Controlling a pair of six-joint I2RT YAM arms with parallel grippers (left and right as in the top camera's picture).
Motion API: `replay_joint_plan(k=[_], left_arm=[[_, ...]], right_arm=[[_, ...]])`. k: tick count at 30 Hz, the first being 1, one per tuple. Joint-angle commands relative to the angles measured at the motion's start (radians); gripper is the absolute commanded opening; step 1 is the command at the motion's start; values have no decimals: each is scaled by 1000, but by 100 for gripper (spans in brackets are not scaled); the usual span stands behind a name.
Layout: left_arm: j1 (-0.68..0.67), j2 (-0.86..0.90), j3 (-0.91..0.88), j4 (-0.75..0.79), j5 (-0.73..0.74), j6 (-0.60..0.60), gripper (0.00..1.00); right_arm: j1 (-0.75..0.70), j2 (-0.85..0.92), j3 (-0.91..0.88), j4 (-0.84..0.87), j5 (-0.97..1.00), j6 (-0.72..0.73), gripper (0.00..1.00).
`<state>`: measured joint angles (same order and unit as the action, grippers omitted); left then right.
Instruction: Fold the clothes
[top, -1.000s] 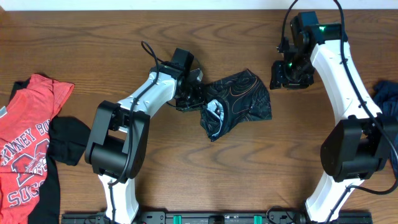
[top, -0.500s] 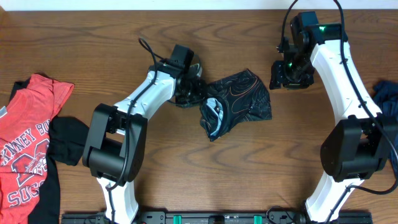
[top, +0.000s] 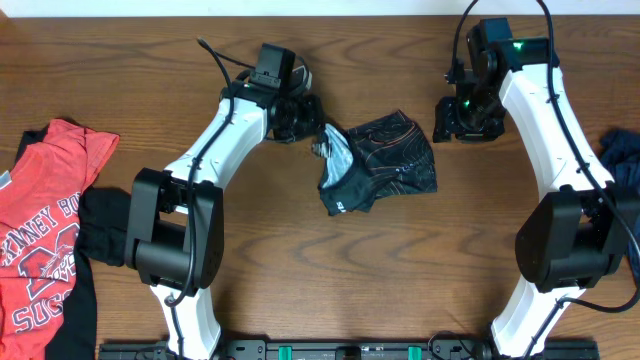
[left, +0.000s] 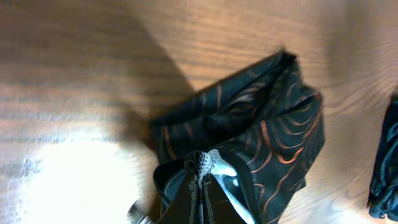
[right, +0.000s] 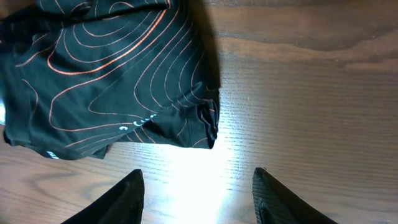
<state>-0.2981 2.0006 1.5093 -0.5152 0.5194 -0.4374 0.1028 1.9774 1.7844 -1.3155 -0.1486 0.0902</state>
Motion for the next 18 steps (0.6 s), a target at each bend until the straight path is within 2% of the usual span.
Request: replay_joint_plan(k=[1, 12, 14, 15, 16, 17, 18], left_arm=[[1, -29, 42, 32, -17, -3, 6], [14, 98, 42, -24, -60, -8, 6], [24, 129, 42, -23, -59, 3, 7], [30, 140, 42, -25, -55, 3, 24], [34, 146, 42, -27, -47, 9, 79], [37, 147, 42, -29, -27, 23, 95], [38, 146, 42, -31, -4, 34, 100]], right_arm=[[-3, -8, 2, 3, -2, -17, 55], [-3, -8, 2, -1, -1, -18, 53], [-3, -8, 2, -4, -1, -21, 57], [-3, -8, 2, -5, -1, -26, 66], [-4, -8, 2, -6, -1, -32, 75], [-4, -8, 2, -6, -1, -42, 84], [-4, -8, 2, -6, -1, -45, 89]])
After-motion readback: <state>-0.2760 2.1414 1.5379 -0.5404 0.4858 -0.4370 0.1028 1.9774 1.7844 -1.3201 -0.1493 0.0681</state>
